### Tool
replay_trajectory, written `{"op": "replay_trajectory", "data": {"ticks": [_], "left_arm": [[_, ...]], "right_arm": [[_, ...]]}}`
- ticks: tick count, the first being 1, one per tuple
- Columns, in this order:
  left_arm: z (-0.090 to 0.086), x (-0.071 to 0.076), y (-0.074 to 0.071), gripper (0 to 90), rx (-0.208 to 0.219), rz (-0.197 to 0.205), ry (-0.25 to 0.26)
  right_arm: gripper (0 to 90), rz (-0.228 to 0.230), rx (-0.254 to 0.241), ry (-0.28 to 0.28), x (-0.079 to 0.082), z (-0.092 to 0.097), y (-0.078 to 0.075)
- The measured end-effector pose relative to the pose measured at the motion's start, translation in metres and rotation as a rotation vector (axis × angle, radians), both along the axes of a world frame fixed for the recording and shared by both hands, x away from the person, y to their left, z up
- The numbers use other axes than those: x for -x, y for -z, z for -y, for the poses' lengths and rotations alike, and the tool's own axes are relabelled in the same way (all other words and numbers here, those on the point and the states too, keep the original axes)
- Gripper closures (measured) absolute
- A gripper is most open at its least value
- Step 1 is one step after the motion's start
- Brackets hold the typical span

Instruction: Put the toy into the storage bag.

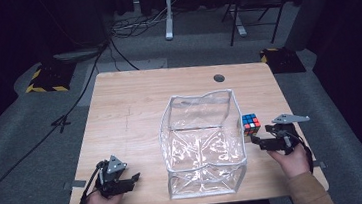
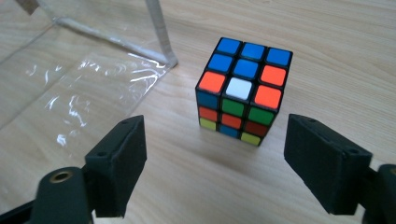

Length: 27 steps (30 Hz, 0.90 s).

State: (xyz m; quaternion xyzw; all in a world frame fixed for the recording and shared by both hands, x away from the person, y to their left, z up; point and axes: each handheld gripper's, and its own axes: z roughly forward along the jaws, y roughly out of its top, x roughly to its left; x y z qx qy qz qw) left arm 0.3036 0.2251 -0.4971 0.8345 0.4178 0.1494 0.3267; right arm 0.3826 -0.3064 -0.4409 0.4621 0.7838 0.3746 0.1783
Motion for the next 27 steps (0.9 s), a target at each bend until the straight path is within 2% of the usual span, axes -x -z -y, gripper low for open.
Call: {"op": "replay_trajectory", "data": {"ticks": [2, 3, 4, 5, 9, 14, 18, 19, 24, 27], "left_arm": [[0.000, 0.000, 0.002, 34.6, 0.012, 0.009, 0.001], [-0.001, 0.000, 0.002, 34.6, 0.007, 0.015, 0.001], [-0.002, 0.000, 0.004, 32.9, 0.019, 0.025, 0.011], [-0.002, 0.000, 0.005, 32.2, 0.027, 0.038, 0.006], [-0.002, 0.000, 0.005, 31.4, 0.030, 0.033, 0.004], [-0.002, 0.000, 0.005, 31.4, 0.031, 0.034, 0.004], [-0.002, 0.000, 0.005, 31.4, 0.030, 0.034, 0.004], [-0.002, 0.000, 0.005, 31.3, 0.030, 0.035, -0.001], [-0.001, 0.000, 0.005, 30.7, 0.028, 0.033, -0.005], [-0.001, 0.001, 0.005, 30.7, 0.030, 0.030, -0.004]], "right_arm": [[17.8, 0.001, 0.016, 0.016, -0.003, -0.002, 0.001], [16.0, -0.001, 0.030, 0.041, -0.006, -0.005, 0.003], [15.6, 0.002, 0.040, 0.086, -0.014, -0.009, 0.006], [15.5, -0.008, 0.039, 0.107, -0.017, -0.010, 0.008], [14.8, -0.027, 0.031, 0.132, -0.029, -0.016, 0.013], [15.5, -0.027, 0.054, 0.128, -0.038, -0.023, 0.020], [20.8, -0.035, 0.054, 0.127, -0.042, -0.024, 0.023], [25.3, -0.044, 0.051, 0.140, -0.044, -0.026, 0.024], [33.4, -0.038, 0.057, 0.140, -0.045, -0.025, 0.024], [33.7, -0.036, 0.069, 0.112, -0.042, -0.024, 0.022]]}}
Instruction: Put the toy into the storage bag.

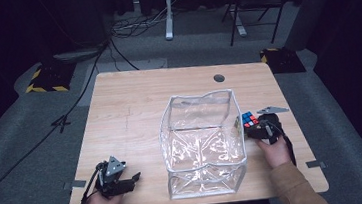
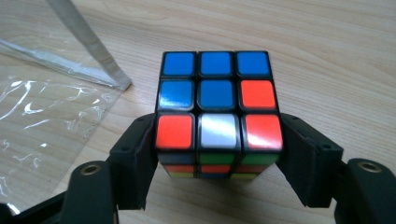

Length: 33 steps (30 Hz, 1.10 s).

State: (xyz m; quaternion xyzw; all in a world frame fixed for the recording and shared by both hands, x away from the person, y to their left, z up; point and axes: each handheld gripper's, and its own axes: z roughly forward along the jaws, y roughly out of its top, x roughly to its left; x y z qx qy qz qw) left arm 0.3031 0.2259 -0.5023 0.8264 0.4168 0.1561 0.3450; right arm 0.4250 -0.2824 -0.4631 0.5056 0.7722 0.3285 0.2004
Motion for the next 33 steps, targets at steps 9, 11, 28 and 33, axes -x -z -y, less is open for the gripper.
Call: {"op": "replay_trajectory", "data": {"ticks": [9, 11, 28, 33], "left_arm": [[0.000, 0.000, 0.000, 30.6, -0.001, 0.002, 0.000], [0.000, 0.000, 0.000, 30.4, -0.001, 0.003, -0.001], [0.003, -0.014, 0.000, 29.1, -0.001, -0.001, -0.020], [0.001, -0.018, 0.000, 29.2, 0.003, -0.008, -0.024]], "right_arm": [[33.7, -0.025, 0.032, -0.077, 0.027, 0.010, -0.003], [33.8, -0.031, 0.032, -0.087, 0.032, 0.012, -0.004], [25.7, -0.139, 0.086, -0.143, 0.024, 0.004, -0.009], [33.3, -0.163, 0.111, -0.154, 0.020, 0.004, -0.011]]}}
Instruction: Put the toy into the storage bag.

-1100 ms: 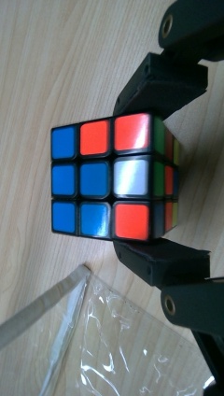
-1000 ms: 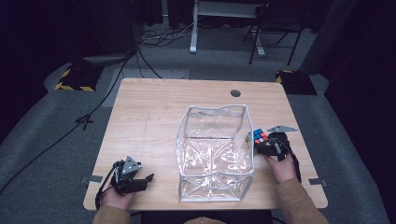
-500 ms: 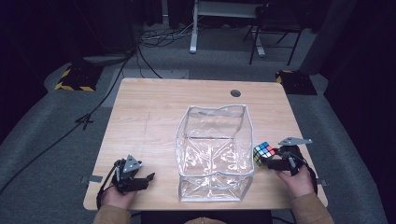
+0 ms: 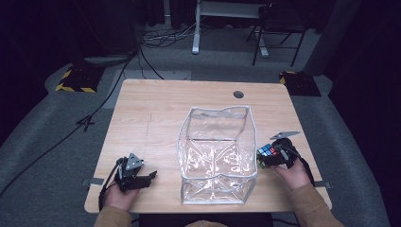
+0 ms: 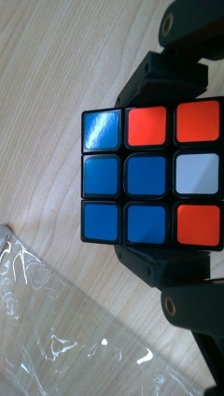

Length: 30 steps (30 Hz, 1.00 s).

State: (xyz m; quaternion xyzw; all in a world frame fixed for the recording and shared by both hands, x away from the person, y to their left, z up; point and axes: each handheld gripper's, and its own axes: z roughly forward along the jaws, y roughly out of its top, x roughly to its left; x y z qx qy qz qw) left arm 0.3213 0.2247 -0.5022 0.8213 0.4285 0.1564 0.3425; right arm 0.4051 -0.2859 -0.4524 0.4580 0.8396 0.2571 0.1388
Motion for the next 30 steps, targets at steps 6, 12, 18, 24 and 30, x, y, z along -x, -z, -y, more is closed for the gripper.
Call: {"op": "replay_trajectory", "data": {"ticks": [6, 12, 18, 24, 30], "left_arm": [[-0.002, -0.004, 0.000, 29.4, -0.008, 0.006, -0.017], [-0.003, -0.011, 0.000, 28.2, -0.006, 0.011, -0.025], [-0.003, -0.012, 0.000, 24.3, -0.017, 0.005, -0.027], [-0.001, -0.011, 0.000, 21.9, -0.015, -0.010, -0.054], [-0.001, -0.011, 0.000, 21.9, -0.015, -0.007, -0.057]], "right_arm": [[33.6, -0.003, -0.002, -0.012, -0.001, 0.002, -0.004], [33.6, 0.014, -0.013, -0.030, 0.003, 0.006, -0.020], [33.6, 0.041, -0.010, -0.077, 0.006, 0.009, -0.043], [33.6, 0.037, -0.045, -0.088, 0.006, 0.014, -0.066], [33.6, 0.031, -0.057, -0.106, 0.005, 0.018, -0.089]]}}
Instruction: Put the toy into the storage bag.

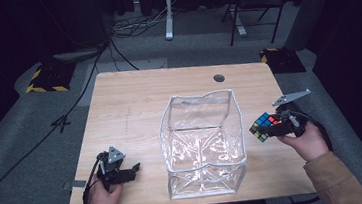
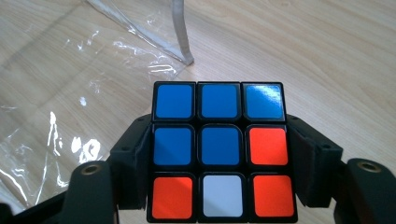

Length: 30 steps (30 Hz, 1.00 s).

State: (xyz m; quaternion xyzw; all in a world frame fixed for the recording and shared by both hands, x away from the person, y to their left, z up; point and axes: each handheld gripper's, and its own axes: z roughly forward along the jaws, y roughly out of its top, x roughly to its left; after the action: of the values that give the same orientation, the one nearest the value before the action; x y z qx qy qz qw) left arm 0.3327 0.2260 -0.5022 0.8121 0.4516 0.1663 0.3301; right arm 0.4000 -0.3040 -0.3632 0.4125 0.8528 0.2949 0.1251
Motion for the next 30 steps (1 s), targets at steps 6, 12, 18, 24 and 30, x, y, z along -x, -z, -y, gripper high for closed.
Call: {"op": "replay_trajectory", "data": {"ticks": [6, 12, 18, 24, 30], "left_arm": [[0.000, 0.000, 0.000, 21.9, -0.003, -0.002, 0.002], [0.000, 0.000, 0.000, 21.9, -0.001, -0.004, 0.002], [0.000, 0.000, 0.000, 21.9, -0.002, -0.003, 0.002], [0.000, 0.000, 0.000, 21.9, -0.002, -0.003, 0.002], [0.000, 0.000, 0.000, 21.8, -0.002, -0.001, 0.000]], "right_arm": [[33.6, 0.005, -0.007, -0.024, 0.002, 0.001, -0.018], [33.6, 0.012, -0.014, -0.040, 0.003, 0.002, -0.033], [33.6, 0.034, -0.017, -0.066, 0.006, 0.001, -0.055], [33.6, 0.054, -0.021, -0.082, 0.008, -0.001, -0.075], [33.6, 0.061, -0.019, -0.094, 0.007, -0.002, -0.091]]}}
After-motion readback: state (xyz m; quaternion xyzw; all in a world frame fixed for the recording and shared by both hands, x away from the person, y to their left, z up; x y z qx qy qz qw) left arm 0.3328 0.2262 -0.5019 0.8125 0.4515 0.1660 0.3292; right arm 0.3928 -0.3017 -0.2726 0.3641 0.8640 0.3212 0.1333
